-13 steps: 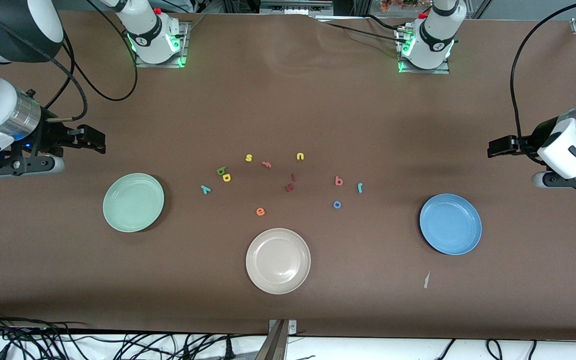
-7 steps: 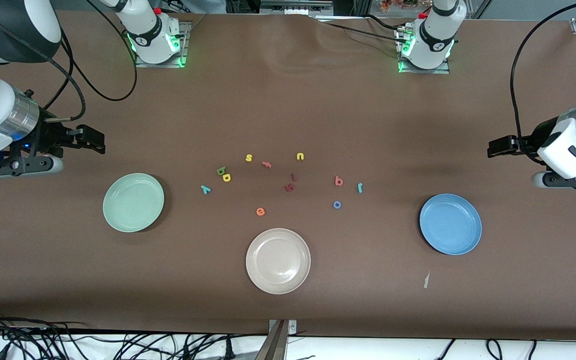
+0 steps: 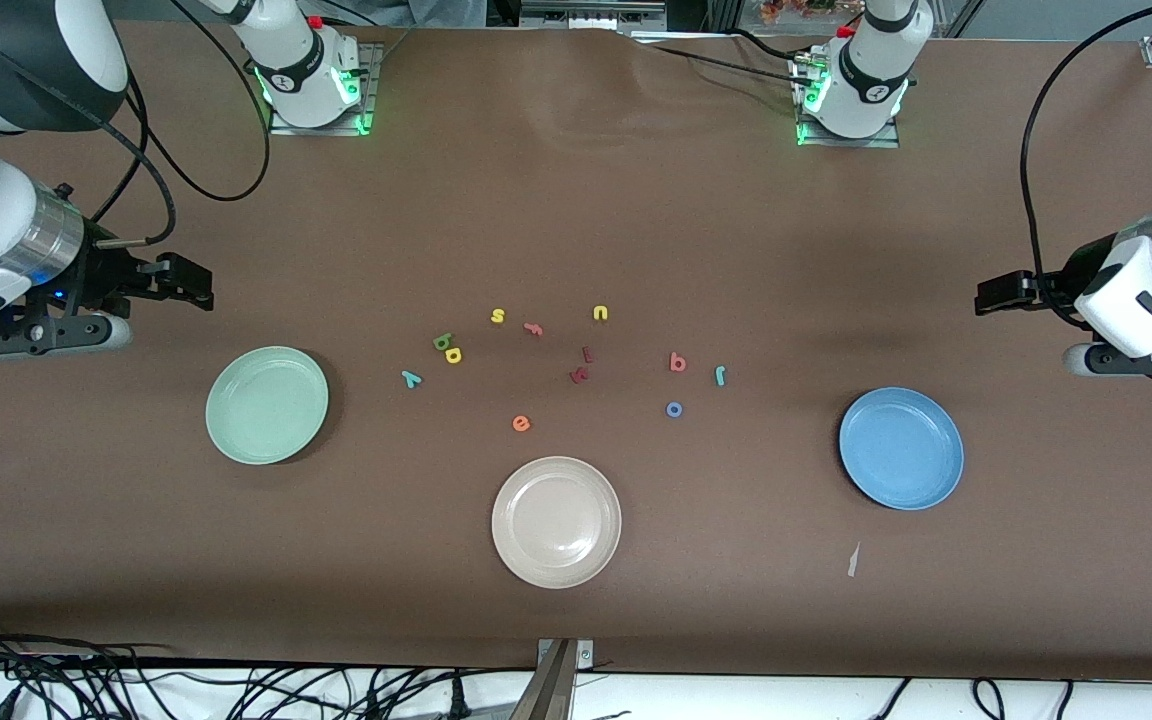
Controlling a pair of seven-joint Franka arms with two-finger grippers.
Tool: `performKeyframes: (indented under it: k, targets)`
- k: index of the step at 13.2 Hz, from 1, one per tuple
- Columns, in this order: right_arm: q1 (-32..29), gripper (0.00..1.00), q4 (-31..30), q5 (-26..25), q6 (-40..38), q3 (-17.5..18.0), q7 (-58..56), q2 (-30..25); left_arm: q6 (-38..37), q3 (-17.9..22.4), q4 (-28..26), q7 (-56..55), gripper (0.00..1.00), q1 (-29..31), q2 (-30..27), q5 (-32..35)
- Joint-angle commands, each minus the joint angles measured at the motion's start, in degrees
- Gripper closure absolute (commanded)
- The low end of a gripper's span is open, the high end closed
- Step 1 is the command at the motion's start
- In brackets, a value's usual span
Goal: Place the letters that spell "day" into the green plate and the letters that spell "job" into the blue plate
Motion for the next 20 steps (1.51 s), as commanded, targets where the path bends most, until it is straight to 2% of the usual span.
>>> performKeyframes:
  k: [1, 20]
  targets:
    - [-0.3, 0.0, -2.4, 1.2, 1.1, -0.3, -1.4, -2.2, -0.4, -0.2, 1.3, 0.0, 0.0, -0.2, 0.4, 1.0]
    - [-0.3, 0.0, -2.5, 1.2, 0.7, -0.4, -1.4, -2.2, -0.4, -0.1, 1.3, -0.2, 0.0, -1.4, 0.4, 1.0]
